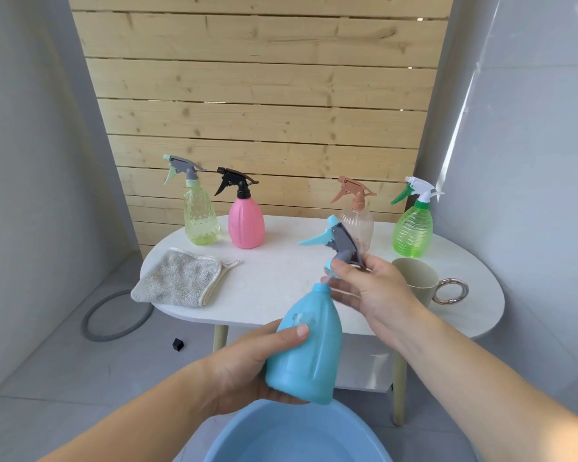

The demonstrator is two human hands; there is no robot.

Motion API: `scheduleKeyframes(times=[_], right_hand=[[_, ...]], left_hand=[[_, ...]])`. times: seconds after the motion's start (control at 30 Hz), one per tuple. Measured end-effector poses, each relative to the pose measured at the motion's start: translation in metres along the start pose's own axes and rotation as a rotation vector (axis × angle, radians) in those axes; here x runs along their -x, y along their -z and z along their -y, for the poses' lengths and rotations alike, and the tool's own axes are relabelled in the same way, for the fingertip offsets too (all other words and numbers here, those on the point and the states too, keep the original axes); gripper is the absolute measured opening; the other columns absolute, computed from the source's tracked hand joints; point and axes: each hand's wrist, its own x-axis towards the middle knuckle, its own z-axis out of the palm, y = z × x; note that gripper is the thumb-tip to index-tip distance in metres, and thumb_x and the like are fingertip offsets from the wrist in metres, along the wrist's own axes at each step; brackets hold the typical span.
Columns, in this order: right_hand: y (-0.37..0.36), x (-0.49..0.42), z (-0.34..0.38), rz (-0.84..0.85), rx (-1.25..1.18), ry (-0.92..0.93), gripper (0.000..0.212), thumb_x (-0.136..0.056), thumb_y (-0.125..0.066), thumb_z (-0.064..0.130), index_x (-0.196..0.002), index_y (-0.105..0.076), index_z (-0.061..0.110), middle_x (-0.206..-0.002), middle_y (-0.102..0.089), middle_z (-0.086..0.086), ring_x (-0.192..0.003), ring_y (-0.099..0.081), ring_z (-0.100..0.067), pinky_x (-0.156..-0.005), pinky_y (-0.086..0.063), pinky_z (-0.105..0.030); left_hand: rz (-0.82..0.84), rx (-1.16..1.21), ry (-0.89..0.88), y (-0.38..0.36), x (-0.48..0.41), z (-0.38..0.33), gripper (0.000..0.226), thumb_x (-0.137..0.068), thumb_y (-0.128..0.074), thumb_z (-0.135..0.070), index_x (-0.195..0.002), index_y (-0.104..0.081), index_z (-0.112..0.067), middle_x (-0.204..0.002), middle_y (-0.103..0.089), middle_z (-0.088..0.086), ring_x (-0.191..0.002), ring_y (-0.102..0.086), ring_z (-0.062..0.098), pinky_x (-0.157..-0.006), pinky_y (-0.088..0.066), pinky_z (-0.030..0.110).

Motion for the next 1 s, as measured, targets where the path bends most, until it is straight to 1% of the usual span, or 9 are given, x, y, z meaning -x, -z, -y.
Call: scheduleKeyframes(times=[0.07,0.23,0.37,0.47,0.57,0.63,0.77,0.87,1.0], right_hand=[[0.000,-0.013,0.006,-0.110,0.017,0.077,0.018,-0.087,-0.073,0.012,-0.103,-0.064,0.009,-0.092,-0.070,-0.011,-0.080,-0.068,-0.022,-0.078,-0.060,-0.038],[0.002,-0.044,0.007,-0.365,0.057,0.150,0.029,-0.086,-0.075,0.017,-0.109,-0.062,0.007,-0.098,-0.072,-0.010,-0.073,-0.070,-0.017,-0.061,-0.060,-0.032],[0.000,-0.063,-0.027,-0.333,0.094,-0.057,0.023,-0.087,-0.075,0.019,-0.101,-0.064,0.006,-0.093,-0.067,-0.010,-0.063,-0.068,-0.023,-0.050,-0.057,-0.030],[0.002,-0.075,-0.049,-0.348,0.104,-0.185,0.027,-0.085,-0.077,0.019,-0.100,-0.064,0.001,-0.088,-0.064,-0.013,-0.059,-0.066,-0.025,-0.049,-0.056,-0.031],[0.004,-0.082,-0.057,-0.363,0.127,-0.250,0.032,-0.083,-0.079,0.018,-0.100,-0.060,-0.001,-0.088,-0.064,-0.017,-0.057,-0.066,-0.028,-0.049,-0.058,-0.034],[0.003,-0.084,-0.059,-0.361,0.210,-0.276,0.035,-0.081,-0.080,0.022,-0.098,-0.060,0.000,-0.091,-0.066,-0.019,-0.053,-0.067,-0.030,-0.049,-0.058,-0.034],[0.002,-0.084,-0.061,-0.340,0.478,-0.275,0.045,-0.080,-0.078,0.039,-0.098,-0.062,0.002,-0.079,-0.065,-0.014,-0.041,-0.062,-0.025,-0.047,-0.054,-0.030],[0.002,-0.078,-0.058,-0.313,0.572,-0.269,0.045,-0.084,-0.072,0.045,-0.092,-0.062,0.002,-0.072,-0.065,-0.014,-0.043,-0.059,-0.026,-0.045,-0.051,-0.027],[0.000,-0.064,-0.044,-0.266,0.692,-0.200,0.044,-0.090,-0.060,0.049,-0.092,-0.057,0.005,-0.076,-0.071,-0.013,-0.047,-0.066,-0.027,-0.042,-0.050,-0.027]], left_hand=[[-0.038,-0.045,0.025,0.007,0.002,0.002,0.073,-0.069,-0.084,-0.049,-0.133,-0.062,-0.023,-0.124,-0.073,0.011,-0.115,-0.070,0.032,-0.103,-0.052,0.057],[-0.148,-0.167,0.094,0.027,0.010,0.009,0.069,-0.068,-0.086,-0.043,-0.130,-0.060,-0.027,-0.118,-0.075,0.005,-0.110,-0.073,0.028,-0.101,-0.054,0.057],[-0.166,-0.173,0.111,0.039,0.013,0.016,0.075,-0.065,-0.089,-0.043,-0.131,-0.059,-0.026,-0.119,-0.075,0.006,-0.108,-0.074,0.026,-0.095,-0.059,0.049],[-0.172,-0.175,0.092,0.040,0.012,0.018,0.076,-0.063,-0.089,-0.044,-0.130,-0.059,-0.027,-0.117,-0.075,0.004,-0.106,-0.075,0.024,-0.087,-0.061,0.042],[-0.179,-0.194,0.083,0.038,0.011,0.019,0.075,-0.063,-0.090,-0.042,-0.129,-0.059,-0.025,-0.114,-0.077,0.002,-0.103,-0.075,0.023,-0.091,-0.061,0.043],[-0.177,-0.209,0.084,0.036,0.011,0.018,0.074,-0.063,-0.090,-0.043,-0.128,-0.058,-0.025,-0.114,-0.077,0.001,-0.103,-0.075,0.022,-0.094,-0.060,0.044],[-0.176,-0.233,0.076,0.035,0.009,0.018,0.077,-0.062,-0.091,-0.045,-0.129,-0.058,-0.027,-0.115,-0.076,0.000,-0.104,-0.075,0.022,-0.097,-0.058,0.047],[-0.169,-0.243,0.064,0.033,0.008,0.017,0.075,-0.063,-0.090,-0.045,-0.128,-0.058,-0.028,-0.114,-0.076,0.000,-0.105,-0.075,0.022,-0.098,-0.058,0.047],[-0.167,-0.231,0.027,0.028,0.005,0.015,0.073,-0.064,-0.089,-0.046,-0.129,-0.059,-0.032,-0.114,-0.076,-0.004,-0.104,-0.075,0.020,-0.097,-0.059,0.044]])
